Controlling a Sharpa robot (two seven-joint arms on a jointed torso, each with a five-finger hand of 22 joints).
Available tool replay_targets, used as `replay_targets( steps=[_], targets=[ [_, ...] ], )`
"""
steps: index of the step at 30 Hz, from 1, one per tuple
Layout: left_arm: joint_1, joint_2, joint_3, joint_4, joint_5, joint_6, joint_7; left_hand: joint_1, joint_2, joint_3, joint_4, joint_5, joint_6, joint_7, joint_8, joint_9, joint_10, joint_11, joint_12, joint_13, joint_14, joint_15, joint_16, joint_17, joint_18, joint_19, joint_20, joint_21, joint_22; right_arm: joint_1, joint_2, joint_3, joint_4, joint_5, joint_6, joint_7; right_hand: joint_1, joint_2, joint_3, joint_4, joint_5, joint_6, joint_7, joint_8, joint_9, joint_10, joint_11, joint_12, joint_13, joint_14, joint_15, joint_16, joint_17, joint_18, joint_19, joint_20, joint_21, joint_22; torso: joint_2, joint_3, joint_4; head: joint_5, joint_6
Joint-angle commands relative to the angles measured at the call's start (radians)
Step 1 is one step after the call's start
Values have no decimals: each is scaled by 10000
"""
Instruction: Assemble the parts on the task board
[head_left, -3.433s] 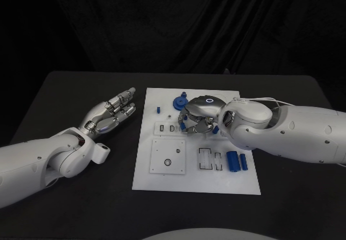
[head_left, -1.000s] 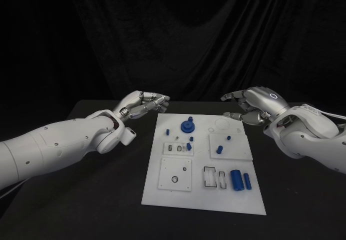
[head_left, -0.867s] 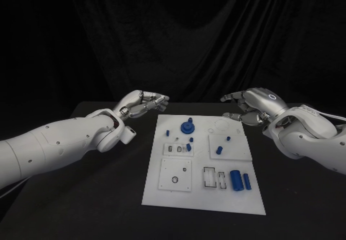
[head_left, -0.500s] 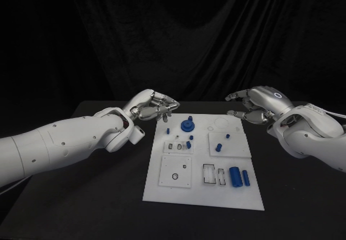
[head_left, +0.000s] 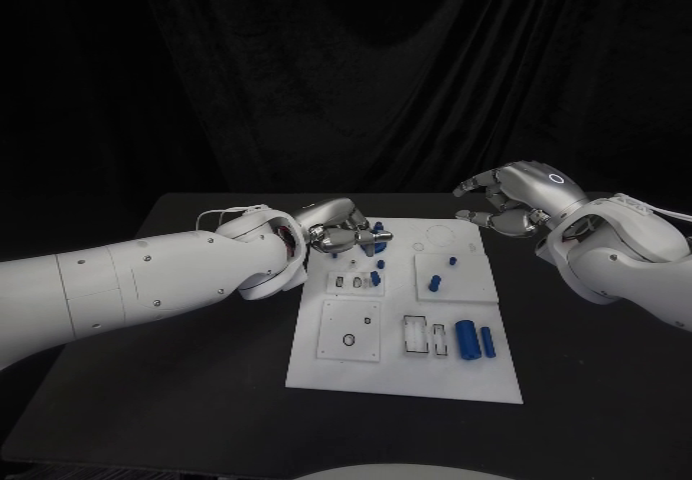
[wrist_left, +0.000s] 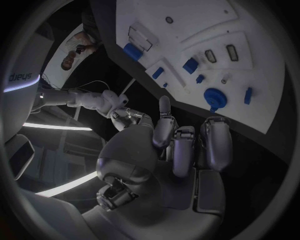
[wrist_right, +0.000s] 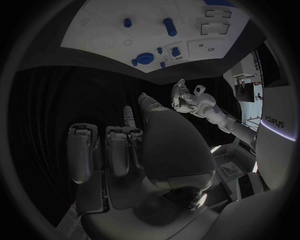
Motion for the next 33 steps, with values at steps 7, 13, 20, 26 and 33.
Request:
replay_targets(
  steps=[7,13,20,26,33],
  targets=[
    [28,516,8,122,-865,2278,-4251,-766,-66,-348,12,-368,-324,-231,1032,2223,1059,-364,3431,2668,1040,-248,25,2626,-219,265,-211,127,425,-22,4,8,-56,-3,445,-441,-23,148,-26,-59,29,125,13,68,16,1026,80,26,2629,1056,80,30,2635,-4,707,46,-8,2433,-11,-4,3,5,-211],
    [29,738,8,-14,-880,2031,-4521,-757,-97,-336,-30,-94,-385,-241,976,2487,1070,-376,3453,2694,1040,-265,25,2626,-219,285,-230,102,427,-33,53,8,-96,-3,540,-486,-34,157,-28,-61,29,166,14,78,20,1026,80,26,2629,1056,80,30,2635,-4,708,46,-6,2434,5,-38,2,41,-318],
    [29,752,8,14,-883,1654,-4592,-545,-221,-259,-60,208,-391,-282,1045,2995,1080,-412,3470,2713,1040,-299,25,2626,-231,357,-263,97,491,-45,45,8,-109,-3,577,-508,-38,161,-29,-66,29,191,14,85,22,1026,80,26,2629,1056,80,30,2635,-1,702,46,-17,2430,42,-27,-28,44,-377],
    [29,769,7,-23,-884,1536,-4529,-473,-248,-215,-50,356,-451,-288,1049,3237,1064,-421,3433,2677,1040,-310,25,2626,-221,345,-276,61,447,-48,50,8,-122,-3,621,-542,-49,163,-33,-66,27,221,15,93,25,1026,81,26,2629,1056,80,30,2635,0,699,46,-21,2429,32,-35,-22,39,-422],
    [29,994,7,-194,-884,1452,-4329,-335,-301,-140,-61,657,-587,-263,875,3471,1061,-402,3432,2678,1040,-301,25,2626,-227,368,-275,42,470,-53,103,8,-156,-3,704,-595,-49,163,-33,-66,27,221,15,93,25,1026,81,26,2629,1056,80,30,2635,0,699,46,-21,2429,22,-45,-16,85,-443]
  ],
)
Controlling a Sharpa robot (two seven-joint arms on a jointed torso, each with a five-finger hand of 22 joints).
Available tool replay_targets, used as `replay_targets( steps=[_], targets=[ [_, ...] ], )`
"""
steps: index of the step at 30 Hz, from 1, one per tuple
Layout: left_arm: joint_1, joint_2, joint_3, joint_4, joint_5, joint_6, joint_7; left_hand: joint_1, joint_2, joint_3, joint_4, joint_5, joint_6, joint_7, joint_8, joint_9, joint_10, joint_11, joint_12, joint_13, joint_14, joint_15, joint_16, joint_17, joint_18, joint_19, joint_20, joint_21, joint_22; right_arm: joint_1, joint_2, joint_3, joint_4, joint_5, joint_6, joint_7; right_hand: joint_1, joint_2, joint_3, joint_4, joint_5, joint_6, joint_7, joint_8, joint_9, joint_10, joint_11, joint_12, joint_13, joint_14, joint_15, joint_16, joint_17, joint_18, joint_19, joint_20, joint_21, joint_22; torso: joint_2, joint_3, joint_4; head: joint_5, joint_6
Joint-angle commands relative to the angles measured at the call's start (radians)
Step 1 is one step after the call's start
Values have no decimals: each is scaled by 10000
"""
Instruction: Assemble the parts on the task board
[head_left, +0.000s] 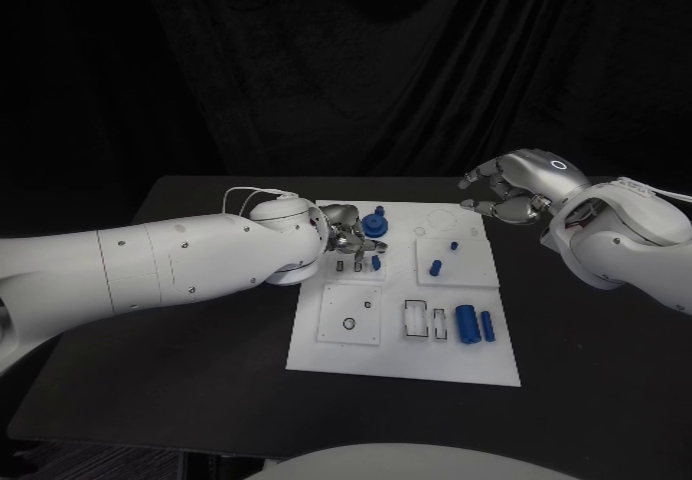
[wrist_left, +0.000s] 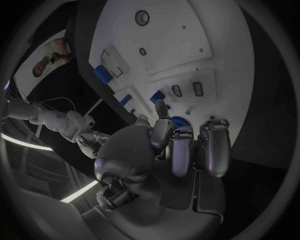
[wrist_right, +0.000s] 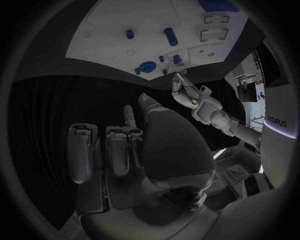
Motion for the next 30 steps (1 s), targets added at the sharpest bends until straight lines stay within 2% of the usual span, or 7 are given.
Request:
replay_targets(
  steps=[1,11,13,16,19,24,30],
  targets=[
    [24,115,9,-65,-63,-142,154,134,10,89,9,126,-90,24,-89,71,990,-114,3416,2669,1057,-70,26,2630,-79,36,-9,-40,8,-22,24,8,-17,-14,116,-266,-7,113,-9,-39,28,75,7,54,10,1025,82,26,2632,1056,81,29,2635,4,689,46,-38,2418,-16,-16,14,26,-16],
    [18,489,8,-583,-63,254,-116,248,-54,130,-27,180,-113,39,-192,144,972,-102,3379,2633,1057,-60,26,2630,-71,19,-1,-68,-25,-27,52,8,-2,-14,161,-292,-7,113,-9,-39,28,75,7,54,10,1025,82,26,2632,1056,81,29,2635,4,689,46,-38,2418,-29,-23,35,-9,-102],
    [17,538,7,-642,-63,272,-128,248,-54,130,-27,180,-113,39,-192,144,972,-102,3379,2633,1057,-60,26,2630,-71,19,-1,-68,-25,-28,40,8,5,-14,169,-293,-7,113,-9,-39,28,75,7,54,10,1025,82,26,2632,1056,81,29,2635,4,689,46,-38,2418,-27,-17,17,14,-120],
    [15,598,7,-701,-63,271,-122,279,-68,141,-39,178,-108,40,-208,161,978,-100,3394,2648,1057,-57,26,2630,-75,28,1,-64,-8,-28,35,8,6,-14,168,-293,-7,113,-9,-39,28,75,7,54,10,1025,82,26,2632,1056,81,29,2635,4,689,46,-38,2418,-19,-18,5,44,-138],
    [13,643,7,-730,-63,267,-115,285,-69,144,-41,178,-105,40,-210,165,979,-100,3396,2651,1057,-57,26,2630,-75,30,1,-63,-5,-28,31,8,14,-14,162,-292,-7,113,-9,-39,28,75,7,54,10,1025,82,26,2632,1056,81,29,2635,4,689,46,-38,2418,-19,-23,31,21,-169],
    [11,691,6,-742,-63,278,-111,345,-81,177,-59,176,-60,34,-217,216,984,-101,3407,2662,1057,-55,26,2630,-79,42,4,-60,14,-28,38,8,27,-14,161,-286,-19,112,-15,-46,27,99,7,53,9,1025,82,26,2632,1056,82,29,2635,6,685,46,-46,2415,-5,-17,-8,46,-197],
    [9,727,6,-772,-63,356,-126,353,-84,183,-60,175,-49,33,-217,228,984,-102,3408,2663,1057,-55,26,2630,-78,41,5,-63,11,-28,51,8,14,-14,151,-282,-19,112,-15,-46,27,99,7,53,9,1025,82,26,2632,1056,82,29,2635,6,685,46,-46,2415,-13,-23,24,38,-222]
  ],
)
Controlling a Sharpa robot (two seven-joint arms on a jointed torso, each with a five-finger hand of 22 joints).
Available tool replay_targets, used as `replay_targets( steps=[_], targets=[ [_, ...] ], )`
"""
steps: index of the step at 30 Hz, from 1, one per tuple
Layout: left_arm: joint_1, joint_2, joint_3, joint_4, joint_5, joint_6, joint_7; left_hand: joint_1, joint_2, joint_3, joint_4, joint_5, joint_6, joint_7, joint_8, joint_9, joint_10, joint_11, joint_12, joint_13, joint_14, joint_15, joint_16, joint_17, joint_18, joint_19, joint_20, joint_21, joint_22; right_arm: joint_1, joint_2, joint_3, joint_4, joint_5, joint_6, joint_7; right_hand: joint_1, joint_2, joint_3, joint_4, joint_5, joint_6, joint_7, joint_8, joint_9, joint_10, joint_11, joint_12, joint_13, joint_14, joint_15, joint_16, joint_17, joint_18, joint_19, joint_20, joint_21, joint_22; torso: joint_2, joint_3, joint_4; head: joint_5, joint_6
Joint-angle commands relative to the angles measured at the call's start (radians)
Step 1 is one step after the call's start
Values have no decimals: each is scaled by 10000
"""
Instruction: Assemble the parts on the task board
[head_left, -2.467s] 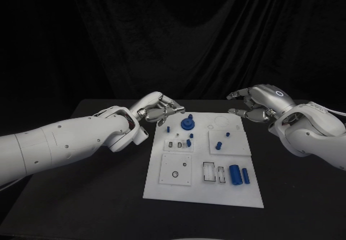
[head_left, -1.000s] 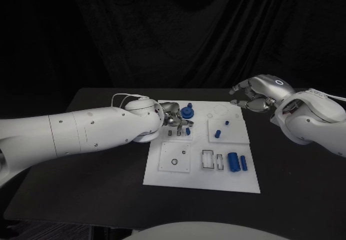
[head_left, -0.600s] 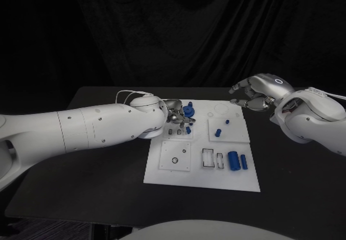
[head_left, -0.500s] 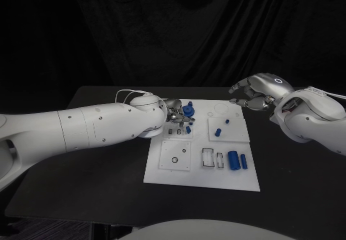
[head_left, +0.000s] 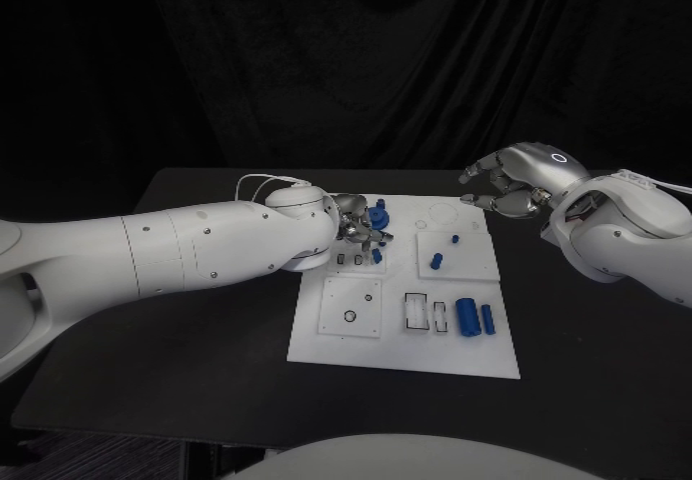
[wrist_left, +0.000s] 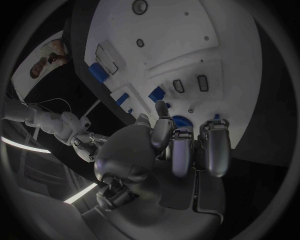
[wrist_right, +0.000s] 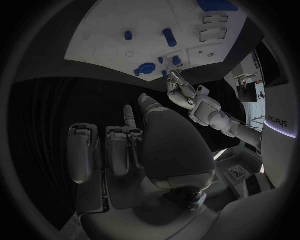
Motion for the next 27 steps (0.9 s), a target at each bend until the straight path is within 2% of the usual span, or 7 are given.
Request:
replay_targets(
  steps=[1,9,17,21,23,27],
  targets=[
    [8,63,8,-40,-43,178,13,92,18,63,4,42,-12,-4,-61,13,985,-100,3409,2665,1057,-57,26,2632,-80,42,4,-63,15,-20,7,8,0,-18,1,-187,-23,110,-18,-48,27,69,-29,52,10,1025,82,26,2634,1056,82,29,2635,6,685,46,-46,2417,3,-3,2,30,-14],
    [2,119,8,-131,-43,243,-13,146,24,99,-12,38,4,-8,-75,53,979,-102,3398,2653,1057,-58,26,2632,-76,34,5,-75,-2,-20,21,8,-9,-18,-25,-145,-23,110,-18,-48,27,69,-29,52,10,1025,82,26,2634,1056,82,29,2635,6,685,46,-46,2417,-6,-7,5,-22,-87],
    [-1,157,8,-185,-43,305,22,170,23,116,-20,43,6,-8,-84,72,974,-103,3387,2642,1057,-58,26,2632,-76,34,5,-77,-1,-21,23,8,-33,-18,-29,-132,-21,103,-21,-57,27,77,-31,51,10,1025,81,26,2634,1056,82,29,2635,6,685,46,-46,2417,-10,-12,16,-7,-143],
    [-4,202,8,-230,-43,373,46,194,27,133,-26,52,4,-7,-95,89,967,-103,3371,2627,1057,-58,26,2632,-72,26,5,-87,-17,-21,45,8,-36,-18,-30,-126,-21,103,-21,-57,27,77,-31,51,10,1025,81,26,2634,1056,82,29,2635,6,685,46,-46,2417,7,-14,-12,-2,-153],
    [-6,214,8,-243,-43,396,53,205,28,142,-29,56,2,-7,-101,98,956,-102,3349,2604,1057,-59,26,2632,-67,15,5,-96,-36,-22,51,8,-34,-18,-33,-125,-25,96,-27,-63,27,88,-32,50,9,1025,81,26,2634,1056,82,29,2635,5,688,46,-41,2419,1,-15,7,-17,-164],
    [-12,254,8,-282,-43,459,65,211,29,147,-30,58,1,-6,-105,103,958,-102,3354,2609,1057,-59,26,2632,-68,16,6,-96,-34,-22,52,8,-35,-18,-30,-127,-25,96,-27,-63,27,88,-32,50,9,1025,81,26,2634,1056,82,29,2635,5,688,46,-41,2419,-8,-3,6,-32,-191]
  ],
)
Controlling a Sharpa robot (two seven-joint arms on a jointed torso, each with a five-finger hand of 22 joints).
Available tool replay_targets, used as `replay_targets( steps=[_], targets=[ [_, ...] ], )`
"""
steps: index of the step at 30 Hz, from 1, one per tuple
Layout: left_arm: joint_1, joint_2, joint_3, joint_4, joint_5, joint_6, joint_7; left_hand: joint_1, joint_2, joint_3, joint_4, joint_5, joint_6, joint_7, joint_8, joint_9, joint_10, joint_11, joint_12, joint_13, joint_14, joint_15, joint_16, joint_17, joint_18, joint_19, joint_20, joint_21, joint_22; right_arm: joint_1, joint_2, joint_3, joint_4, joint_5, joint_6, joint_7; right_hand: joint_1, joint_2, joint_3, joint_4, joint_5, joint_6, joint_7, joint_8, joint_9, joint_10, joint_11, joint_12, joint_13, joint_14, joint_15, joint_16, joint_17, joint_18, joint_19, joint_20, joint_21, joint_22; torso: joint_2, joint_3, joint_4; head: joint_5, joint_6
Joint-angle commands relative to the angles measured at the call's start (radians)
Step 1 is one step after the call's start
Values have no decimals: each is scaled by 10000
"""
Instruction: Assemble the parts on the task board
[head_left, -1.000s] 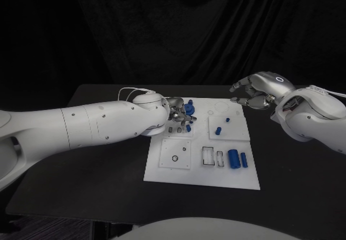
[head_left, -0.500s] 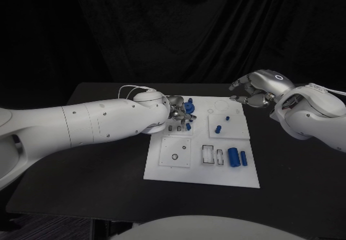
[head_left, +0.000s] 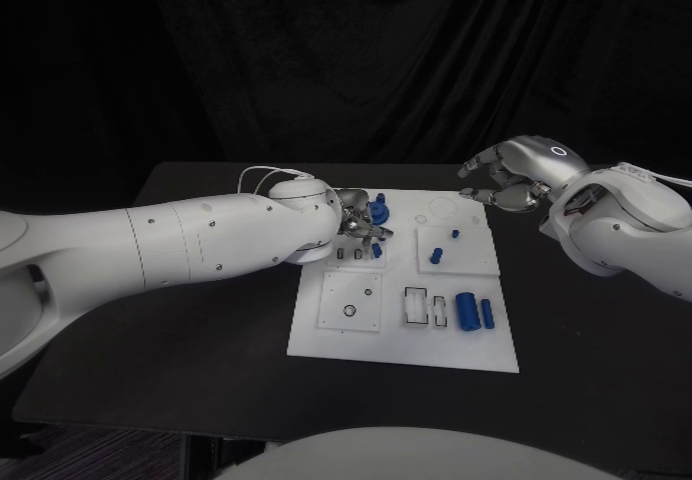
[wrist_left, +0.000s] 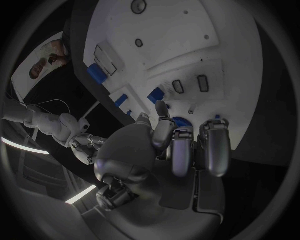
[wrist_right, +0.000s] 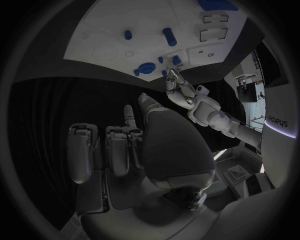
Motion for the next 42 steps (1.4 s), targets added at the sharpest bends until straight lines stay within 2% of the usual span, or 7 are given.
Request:
replay_targets(
  steps=[1,16,27,31,37,42],
  targets=[
    [-12,54,9,-30,-38,232,99,60,16,63,-1,59,1,-6,-68,8,1461,-503,2207,4390,1058,-61,26,2634,-69,17,6,-61,-6,-21,0,8,-2,-19,-28,-132,-25,96,2,-34,27,52,3,50,10,1025,81,26,2634,1056,81,29,2634,5,688,46,-40,2421,-5,8,-1,-9,-14],
    [-42,155,8,-116,-38,350,81,122,31,119,-13,86,-16,0,-116,61,1432,-497,2147,4331,1058,-59,26,2634,-59,-8,7,-90,-48,-23,28,8,-4,-19,-30,-115,-25,96,2,-34,27,52,3,50,10,1025,81,26,2634,1056,81,29,2634,5,688,46,-40,2421,-4,0,12,8,-52],
    [-63,171,8,-136,-38,385,-11,153,32,144,-25,103,-14,1,-132,86,1428,-497,2139,4323,1058,-58,26,2634,-59,-9,8,-96,-49,-50,38,8,-19,-19,-16,-99,-41,89,-8,-41,27,74,5,43,7,1025,80,26,2634,1056,81,29,2634,9,679,46,-56,2415,-8,4,-6,22,-81],
    [-66,161,8,-141,-38,410,-22,157,32,148,-26,104,-10,1,-132,92,1430,-497,2144,4328,1058,-58,26,2634,-58,-11,8,-98,-53,-53,36,8,-31,-19,-7,-96,-41,89,-8,-41,27,74,5,43,7,1025,80,26,2634,1056,81,29,2634,9,679,46,-56,2415,4,-11,18,4,-87],
    [-71,174,8,-152,-38,486,-20,163,32,153,-28,104,-5,1,-132,101,1423,-497,2130,4314,1058,-58,26,2634,-53,-23,9,-109,-75,-59,48,8,-39,-19,4,-95,-51,89,-12,-40,27,81,6,41,6,1025,81,26,2634,1056,81,29,2634,7,684,46,-48,2418,-18,5,-2,25,-127],
    [-79,200,8,-165,-38,519,-12,164,32,155,-27,104,-3,1,-133,107,1419,-497,2122,4306,1058,-57,26,2634,-51,-29,9,-115,-86,-67,61,8,-45,-19,11,-97,-51,89,-12,-40,27,81,6,41,6,1025,81,26,2634,1056,81,29,2634,7,684,46,-48,2418,-16,4,12,21,-141]
  ],
)
